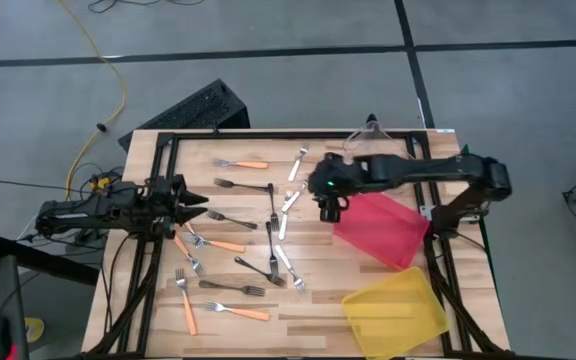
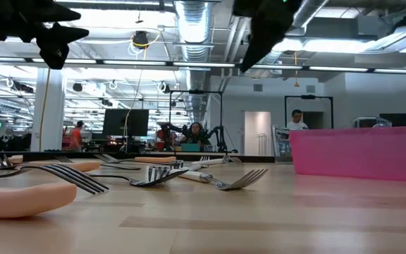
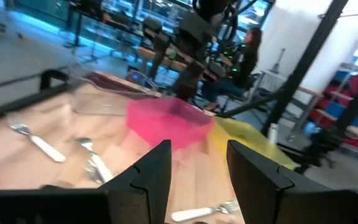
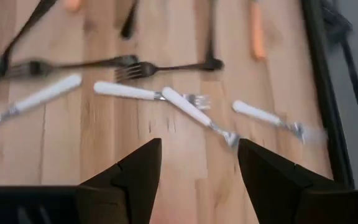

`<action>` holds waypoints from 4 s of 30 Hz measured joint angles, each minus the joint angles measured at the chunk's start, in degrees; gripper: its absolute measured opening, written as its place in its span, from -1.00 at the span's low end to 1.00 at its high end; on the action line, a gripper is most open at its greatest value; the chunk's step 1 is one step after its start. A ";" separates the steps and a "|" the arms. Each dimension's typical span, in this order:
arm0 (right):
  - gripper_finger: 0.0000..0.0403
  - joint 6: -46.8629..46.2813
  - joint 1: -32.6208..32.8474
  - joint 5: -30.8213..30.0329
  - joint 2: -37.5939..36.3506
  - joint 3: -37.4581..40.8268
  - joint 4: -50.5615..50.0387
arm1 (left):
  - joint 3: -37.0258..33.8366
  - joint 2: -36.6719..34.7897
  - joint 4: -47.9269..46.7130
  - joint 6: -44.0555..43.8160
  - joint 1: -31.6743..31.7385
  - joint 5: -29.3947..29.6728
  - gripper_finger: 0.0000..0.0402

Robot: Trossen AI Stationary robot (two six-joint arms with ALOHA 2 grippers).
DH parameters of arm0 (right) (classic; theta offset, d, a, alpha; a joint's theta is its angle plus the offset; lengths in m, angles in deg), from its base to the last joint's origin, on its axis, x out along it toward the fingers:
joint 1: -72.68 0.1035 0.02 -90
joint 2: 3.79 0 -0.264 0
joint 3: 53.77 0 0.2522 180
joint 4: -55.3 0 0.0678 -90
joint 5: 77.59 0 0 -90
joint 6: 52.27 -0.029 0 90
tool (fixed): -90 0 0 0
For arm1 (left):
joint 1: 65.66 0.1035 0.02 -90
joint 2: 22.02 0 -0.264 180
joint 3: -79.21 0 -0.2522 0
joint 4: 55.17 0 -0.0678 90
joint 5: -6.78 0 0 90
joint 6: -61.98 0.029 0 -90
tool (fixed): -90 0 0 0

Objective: Sort silverware by color (type)
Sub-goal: Put the white fork into the transparent bin

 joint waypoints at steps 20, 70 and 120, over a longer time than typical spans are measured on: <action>0.18 29.62 -12.57 11.44 17.03 -1.57 7.11 | 0.07 0.00 -0.12 1.69 -0.01 4.57 -0.30; -0.62 29.72 -15.61 13.65 29.69 -2.14 12.93 | 0.13 0.00 -2.64 0.38 0.00 6.31 -0.30; -0.91 -1.04 -20.42 3.08 8.04 -5.22 7.84 | 0.13 -0.01 -2.49 -0.49 0.00 16.63 -0.30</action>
